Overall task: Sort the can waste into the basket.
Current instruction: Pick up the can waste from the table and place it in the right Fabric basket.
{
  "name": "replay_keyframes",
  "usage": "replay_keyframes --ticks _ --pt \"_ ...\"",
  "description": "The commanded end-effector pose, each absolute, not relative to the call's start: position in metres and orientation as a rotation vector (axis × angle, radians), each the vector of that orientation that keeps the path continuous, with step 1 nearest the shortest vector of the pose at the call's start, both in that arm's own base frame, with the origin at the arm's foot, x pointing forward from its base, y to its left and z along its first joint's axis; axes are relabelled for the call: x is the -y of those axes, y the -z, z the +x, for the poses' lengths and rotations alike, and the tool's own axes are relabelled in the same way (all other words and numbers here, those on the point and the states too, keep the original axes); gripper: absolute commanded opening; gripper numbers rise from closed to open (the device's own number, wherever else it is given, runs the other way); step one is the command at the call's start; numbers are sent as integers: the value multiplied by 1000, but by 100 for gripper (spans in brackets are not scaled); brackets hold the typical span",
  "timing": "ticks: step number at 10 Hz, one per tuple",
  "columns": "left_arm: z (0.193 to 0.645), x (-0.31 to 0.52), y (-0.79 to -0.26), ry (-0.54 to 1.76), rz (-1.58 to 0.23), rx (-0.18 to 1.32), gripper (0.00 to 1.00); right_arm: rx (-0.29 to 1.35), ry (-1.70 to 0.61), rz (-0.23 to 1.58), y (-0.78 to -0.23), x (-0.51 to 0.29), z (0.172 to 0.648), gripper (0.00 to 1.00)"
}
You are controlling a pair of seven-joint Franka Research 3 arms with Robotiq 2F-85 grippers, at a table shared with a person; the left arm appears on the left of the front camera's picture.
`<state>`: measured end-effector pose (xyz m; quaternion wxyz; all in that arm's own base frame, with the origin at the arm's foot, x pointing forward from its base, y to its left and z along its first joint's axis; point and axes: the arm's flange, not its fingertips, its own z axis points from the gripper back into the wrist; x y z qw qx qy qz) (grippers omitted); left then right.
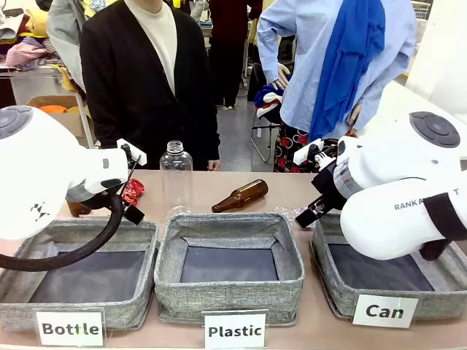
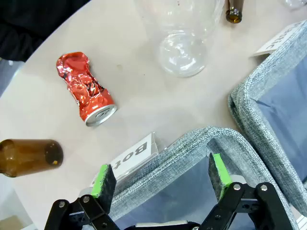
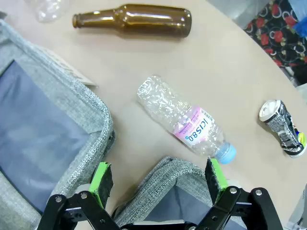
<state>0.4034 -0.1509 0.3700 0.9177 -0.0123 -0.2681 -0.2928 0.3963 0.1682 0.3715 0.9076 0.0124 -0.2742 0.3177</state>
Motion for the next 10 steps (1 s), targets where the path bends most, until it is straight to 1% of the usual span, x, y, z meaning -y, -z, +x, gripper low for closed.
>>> replay_keyframes --ticks 1,10 --pt "403 151 -370 602 -25 552 100 566 -656 26 -371 -168 396 100" --pt "403 151 -370 602 -25 552 100 566 -656 26 -371 -168 396 100"
